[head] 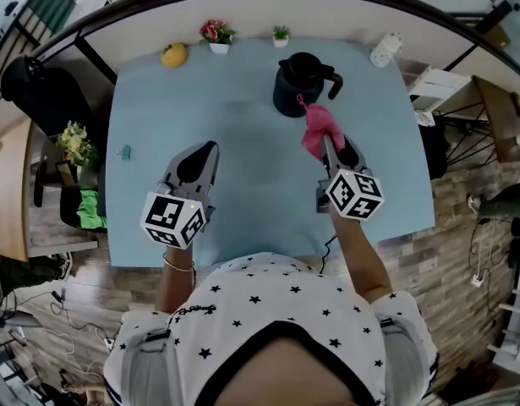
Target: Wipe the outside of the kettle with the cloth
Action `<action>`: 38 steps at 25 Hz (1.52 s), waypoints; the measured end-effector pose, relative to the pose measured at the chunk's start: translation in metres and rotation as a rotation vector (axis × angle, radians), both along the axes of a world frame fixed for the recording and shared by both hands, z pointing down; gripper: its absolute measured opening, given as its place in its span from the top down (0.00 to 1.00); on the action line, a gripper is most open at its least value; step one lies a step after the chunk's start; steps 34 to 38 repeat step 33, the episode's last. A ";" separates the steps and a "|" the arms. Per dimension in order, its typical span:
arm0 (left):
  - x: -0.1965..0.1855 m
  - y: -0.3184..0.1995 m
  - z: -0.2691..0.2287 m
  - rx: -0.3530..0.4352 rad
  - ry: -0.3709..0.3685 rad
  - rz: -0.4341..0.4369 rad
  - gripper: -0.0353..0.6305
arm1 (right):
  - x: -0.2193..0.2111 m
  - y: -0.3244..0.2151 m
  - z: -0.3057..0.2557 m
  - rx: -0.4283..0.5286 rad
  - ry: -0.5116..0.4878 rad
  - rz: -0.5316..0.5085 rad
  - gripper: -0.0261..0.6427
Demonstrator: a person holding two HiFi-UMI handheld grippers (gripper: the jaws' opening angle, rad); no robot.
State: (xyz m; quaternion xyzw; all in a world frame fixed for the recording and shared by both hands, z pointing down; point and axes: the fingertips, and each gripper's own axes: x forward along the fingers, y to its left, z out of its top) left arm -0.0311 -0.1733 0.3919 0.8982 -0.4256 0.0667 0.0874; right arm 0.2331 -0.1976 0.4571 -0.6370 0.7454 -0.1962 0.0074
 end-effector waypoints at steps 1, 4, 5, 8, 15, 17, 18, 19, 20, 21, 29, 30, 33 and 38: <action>0.000 0.000 0.000 0.000 0.002 0.000 0.90 | -0.004 0.003 -0.005 0.011 0.001 -0.012 0.76; 0.002 0.000 0.002 -0.004 0.004 0.004 0.90 | -0.015 0.010 -0.018 0.041 0.004 -0.046 0.76; 0.003 0.000 0.003 -0.006 0.004 0.007 0.90 | -0.018 0.012 -0.022 0.048 0.006 -0.057 0.76; 0.005 0.002 0.004 -0.008 0.007 0.013 0.90 | -0.027 0.017 -0.028 0.060 0.008 -0.087 0.76; 0.005 0.005 0.004 -0.005 0.007 0.022 0.90 | -0.036 0.022 -0.028 0.057 0.002 -0.105 0.76; 0.004 0.006 0.004 -0.005 0.007 0.020 0.90 | -0.036 0.023 -0.027 0.056 0.002 -0.106 0.76; 0.004 0.007 0.003 -0.005 0.007 0.019 0.90 | -0.036 0.023 -0.027 0.055 0.002 -0.106 0.76; 0.003 0.007 0.004 -0.006 0.007 0.018 0.90 | -0.036 0.024 -0.028 0.055 0.004 -0.105 0.76; 0.003 0.008 0.004 -0.006 0.007 0.018 0.90 | -0.036 0.024 -0.027 0.055 0.007 -0.104 0.76; 0.002 0.008 0.004 -0.007 0.008 0.019 0.90 | -0.036 0.024 -0.027 0.055 0.012 -0.104 0.76; 0.002 0.011 0.004 -0.009 0.012 0.022 0.90 | -0.035 0.027 -0.026 0.049 0.022 -0.099 0.76; 0.001 0.011 0.004 -0.009 0.013 0.022 0.90 | -0.036 0.027 -0.026 0.050 0.022 -0.099 0.76; 0.001 0.011 0.004 -0.009 0.015 0.023 0.90 | -0.037 0.027 -0.027 0.051 0.026 -0.102 0.76; 0.001 0.011 0.004 -0.009 0.015 0.023 0.90 | -0.037 0.027 -0.027 0.051 0.026 -0.102 0.76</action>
